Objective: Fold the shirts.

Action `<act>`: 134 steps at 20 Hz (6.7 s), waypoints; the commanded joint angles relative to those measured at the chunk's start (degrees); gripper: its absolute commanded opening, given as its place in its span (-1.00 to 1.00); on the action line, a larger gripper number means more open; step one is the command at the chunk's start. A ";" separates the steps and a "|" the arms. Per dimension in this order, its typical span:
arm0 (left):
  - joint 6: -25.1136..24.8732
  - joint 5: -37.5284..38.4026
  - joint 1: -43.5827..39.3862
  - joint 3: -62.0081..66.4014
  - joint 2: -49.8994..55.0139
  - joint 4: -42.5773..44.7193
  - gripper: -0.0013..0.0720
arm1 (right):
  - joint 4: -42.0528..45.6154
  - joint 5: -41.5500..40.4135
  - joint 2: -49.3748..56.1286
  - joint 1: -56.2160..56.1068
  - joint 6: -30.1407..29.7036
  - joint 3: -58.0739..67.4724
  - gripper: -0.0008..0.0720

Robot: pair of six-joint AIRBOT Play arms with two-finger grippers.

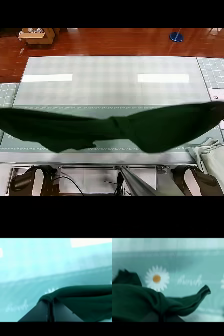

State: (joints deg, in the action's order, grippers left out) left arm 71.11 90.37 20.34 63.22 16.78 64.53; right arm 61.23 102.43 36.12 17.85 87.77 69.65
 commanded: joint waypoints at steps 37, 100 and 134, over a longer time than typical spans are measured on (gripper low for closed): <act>-8.52 -35.78 0.00 -47.23 3.41 -7.56 -0.91 | -10.34 -21.57 21.07 12.98 -16.79 -42.27 0.45; -2.29 -8.11 0.00 10.67 0.52 8.81 -0.91 | 0.37 -12.33 9.99 3.45 -0.39 20.20 -0.91; -6.14 -49.66 0.00 -45.40 3.87 -6.54 -0.90 | 18.40 -16.59 40.13 2.16 -8.24 2.21 0.35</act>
State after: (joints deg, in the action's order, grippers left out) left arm 64.90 40.84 20.34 17.87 20.49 57.95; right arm 82.94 77.14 80.64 14.35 80.07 80.03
